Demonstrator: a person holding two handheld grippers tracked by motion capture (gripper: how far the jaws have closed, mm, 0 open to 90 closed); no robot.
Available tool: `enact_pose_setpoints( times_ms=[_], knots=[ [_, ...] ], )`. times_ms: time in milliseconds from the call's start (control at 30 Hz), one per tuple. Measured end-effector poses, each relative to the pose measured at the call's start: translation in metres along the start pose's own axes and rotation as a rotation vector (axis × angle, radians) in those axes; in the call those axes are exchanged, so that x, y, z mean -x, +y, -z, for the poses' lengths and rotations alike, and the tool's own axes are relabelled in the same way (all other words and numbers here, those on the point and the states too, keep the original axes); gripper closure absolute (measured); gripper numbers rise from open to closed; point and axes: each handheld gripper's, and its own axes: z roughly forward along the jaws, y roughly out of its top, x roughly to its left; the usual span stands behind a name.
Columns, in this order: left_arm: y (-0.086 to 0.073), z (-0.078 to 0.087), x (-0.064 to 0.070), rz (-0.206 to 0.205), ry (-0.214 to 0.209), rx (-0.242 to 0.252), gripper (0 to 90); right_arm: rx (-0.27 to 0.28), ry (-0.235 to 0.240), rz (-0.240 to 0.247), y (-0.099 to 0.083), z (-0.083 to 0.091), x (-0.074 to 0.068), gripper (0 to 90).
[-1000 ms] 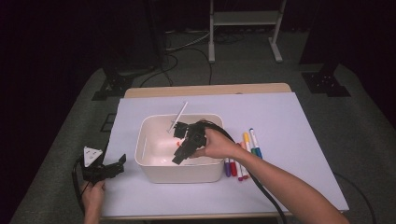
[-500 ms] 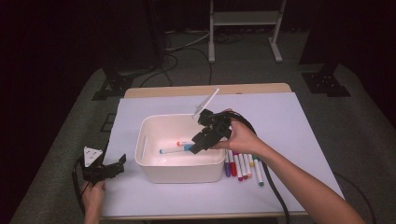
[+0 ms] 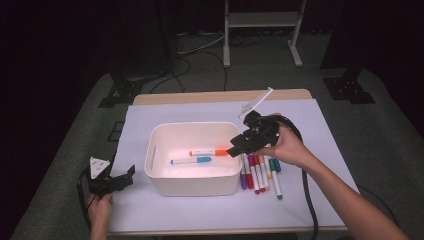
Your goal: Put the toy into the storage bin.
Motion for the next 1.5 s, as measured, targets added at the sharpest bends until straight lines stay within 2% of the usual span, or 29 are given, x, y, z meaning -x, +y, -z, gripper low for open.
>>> enact_pose_setpoints(
  times_ms=[100, 167, 267, 300, 400, 433, 600, 733, 1167, 1500],
  knots=[
    [0.0, 0.0, 0.0, 0.0, 0.001, 0.001, 0.0, 0.011, -0.015, -0.022, -0.011, 0.007, 0.006, 52.5],
    [0.0, 0.0, 0.0, -0.002, 0.001, 0.0, 0.0, 0.018, -0.028, -0.056, -0.022, 0.012, 0.011, 52.5],
    [0.0, 0.0, 0.0, 0.0, 0.002, 0.0, 0.0, 0.028, -0.032, -0.062, -0.03, 0.015, 0.015, 52.5],
    [0.0, 0.0, 0.0, -0.001, 0.003, 0.002, 0.0, 0.031, -0.039, -0.075, -0.038, 0.018, 0.02, 52.6],
    [0.0, 0.0, 0.0, 0.0, 0.003, 0.005, 0.0, 0.036, -0.045, -0.088, -0.044, 0.019, 0.023, 52.6],
    [0.0, 0.0, 0.0, 0.001, 0.003, 0.005, 0.0, 0.036, -0.054, -0.105, -0.054, 0.021, 0.028, 52.5],
    [0.0, 0.0, 0.001, -0.003, 0.004, 0.002, 0.0, 0.034, -0.069, -0.135, -0.07, 0.023, 0.037, 52.4],
    [0.0, 0.0, 0.001, -0.004, 0.004, 0.002, 0.0, 0.031, -0.091, -0.181, -0.087, 0.024, 0.049, 52.3],
    [0.0, 0.0, 0.001, -0.007, 0.002, 0.001, 0.0, 0.016, -0.135, -0.249, -0.111, 0.018, 0.073, 52.1],
    [0.0, 0.0, 0.001, -0.006, 0.001, 0.002, 0.0, -0.006, -0.157, -0.266, -0.119, 0.006, 0.087, 52.1]
  ],
)
